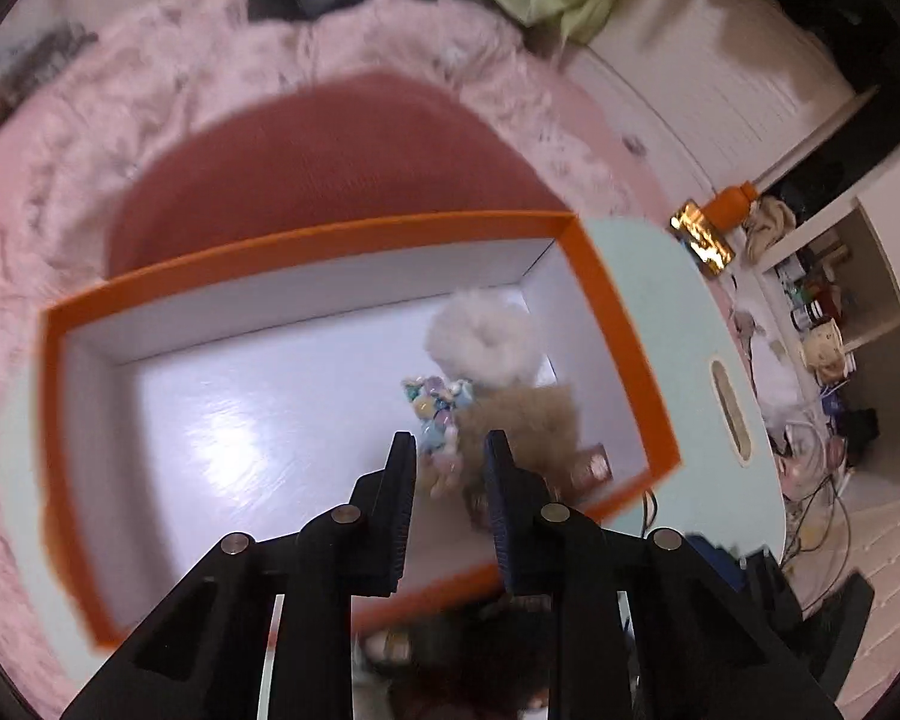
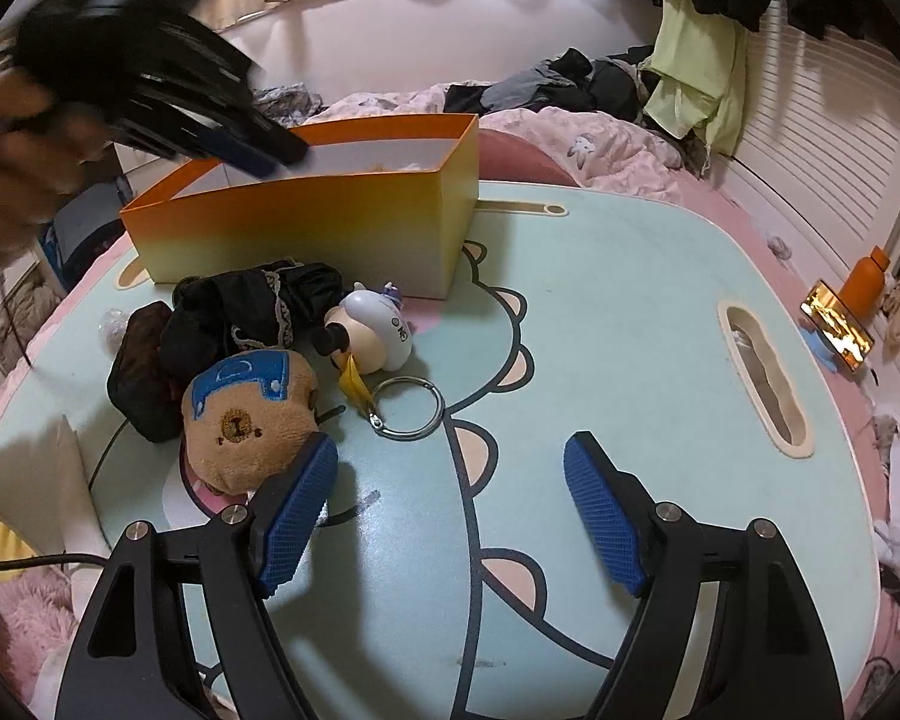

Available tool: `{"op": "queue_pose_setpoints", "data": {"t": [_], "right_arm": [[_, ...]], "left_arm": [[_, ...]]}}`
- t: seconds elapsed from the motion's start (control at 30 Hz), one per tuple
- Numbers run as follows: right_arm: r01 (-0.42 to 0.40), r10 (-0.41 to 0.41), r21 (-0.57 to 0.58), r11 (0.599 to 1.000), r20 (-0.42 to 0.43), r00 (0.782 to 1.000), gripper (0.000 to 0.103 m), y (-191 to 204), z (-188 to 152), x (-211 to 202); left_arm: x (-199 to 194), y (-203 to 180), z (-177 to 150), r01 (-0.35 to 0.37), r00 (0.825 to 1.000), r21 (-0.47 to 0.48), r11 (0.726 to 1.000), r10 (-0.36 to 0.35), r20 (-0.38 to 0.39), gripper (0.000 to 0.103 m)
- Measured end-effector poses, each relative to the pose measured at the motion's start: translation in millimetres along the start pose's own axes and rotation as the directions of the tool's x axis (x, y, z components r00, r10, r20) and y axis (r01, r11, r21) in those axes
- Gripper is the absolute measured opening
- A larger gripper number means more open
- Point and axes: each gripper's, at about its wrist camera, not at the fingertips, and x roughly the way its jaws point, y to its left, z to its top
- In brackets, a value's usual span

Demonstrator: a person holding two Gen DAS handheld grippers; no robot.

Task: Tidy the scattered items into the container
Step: 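Reach into the box and grasp the beaded bracelet with the left tool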

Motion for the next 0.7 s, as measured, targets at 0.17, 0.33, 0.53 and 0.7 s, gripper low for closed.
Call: {"op": "queue_pose_setpoints", "data": {"t": [0.17, 0.33, 0.53, 0.7], "right_arm": [[-0.009, 0.009, 0.002, 1.0, 0.003, 1.0, 0.078, -1.4, 0.6, -0.4], [-0.009, 0.009, 0.002, 1.0, 0.001, 1.0, 0.079, -1.2, 0.6, -0.5], [-0.009, 0.009, 0.001, 1.0, 0.002, 1.0, 0.079, -0.8, 0.5, -0.5], [-0.009, 0.009, 0.001, 1.0, 0.001, 1.0, 0.079, -0.6, 0.3, -0.2]], "left_arm": [[23.0, -7.3, 8.5, -0.073, 0.997, 0.023, 0.997, 0.073, -0.018, 0.027], [36.1, -5.8, 15.6, -0.101, 0.994, 0.015, 0.995, 0.101, -0.03, 0.032], [37.1, -6.6, 14.2, -0.174, 0.985, 0.067, 0.982, 0.174, 0.009, 0.022], [12.3, 12.1, 13.5, -0.128, 0.99, 0.006, 0.992, 0.128, 0.06, 0.017]]}}
